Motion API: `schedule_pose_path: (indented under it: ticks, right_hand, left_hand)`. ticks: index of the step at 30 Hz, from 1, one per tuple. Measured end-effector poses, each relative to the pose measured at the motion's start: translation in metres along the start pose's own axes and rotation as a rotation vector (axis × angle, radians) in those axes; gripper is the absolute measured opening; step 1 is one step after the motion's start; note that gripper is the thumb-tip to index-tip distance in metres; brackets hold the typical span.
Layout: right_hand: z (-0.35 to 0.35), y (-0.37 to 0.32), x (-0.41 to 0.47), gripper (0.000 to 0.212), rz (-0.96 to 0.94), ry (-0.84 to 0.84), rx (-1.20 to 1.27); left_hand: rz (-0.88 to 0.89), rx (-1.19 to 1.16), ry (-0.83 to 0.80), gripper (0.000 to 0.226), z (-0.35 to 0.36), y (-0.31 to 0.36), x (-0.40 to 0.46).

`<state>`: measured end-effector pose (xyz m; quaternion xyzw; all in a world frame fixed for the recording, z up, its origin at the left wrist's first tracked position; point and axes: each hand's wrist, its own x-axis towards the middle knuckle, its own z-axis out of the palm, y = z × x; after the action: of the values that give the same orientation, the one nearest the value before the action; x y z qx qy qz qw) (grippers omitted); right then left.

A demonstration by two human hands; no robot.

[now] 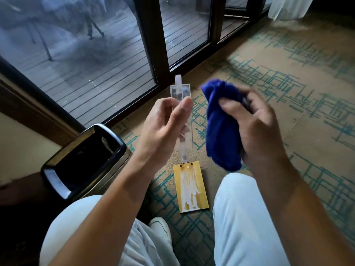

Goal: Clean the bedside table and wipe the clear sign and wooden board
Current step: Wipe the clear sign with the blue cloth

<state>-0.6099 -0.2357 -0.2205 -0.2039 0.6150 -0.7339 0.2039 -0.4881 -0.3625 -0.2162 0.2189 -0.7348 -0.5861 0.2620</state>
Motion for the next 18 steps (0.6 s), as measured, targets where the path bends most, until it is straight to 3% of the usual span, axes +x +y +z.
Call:
schedule_pose_path:
  ticks: [3, 6, 12, 18]
  right_hand:
    - [0.022, -0.02, 0.013, 0.024, -0.285, -0.02, -0.228]
    - [0.042, -0.017, 0.013, 0.022, -0.42, 0.011, -0.428]
    - [0.044, -0.001, -0.004, 0.023, -0.403, 0.062, -0.474]
    - [0.044, 0.013, -0.021, 0.027, -0.458, 0.127, -0.566]
  left_hand:
    - [0.046, 0.078, 0.016, 0.059, 0.007, 0.0, -0.004]
    - [0.076, 0.101, 0.066, 0.053, 0.006, 0.001, -0.005]
    - [0.116, 0.175, 0.095, 0.061, 0.006, 0.001, -0.01]
    - [0.112, 0.102, 0.111, 0.059, 0.012, -0.003, -0.009]
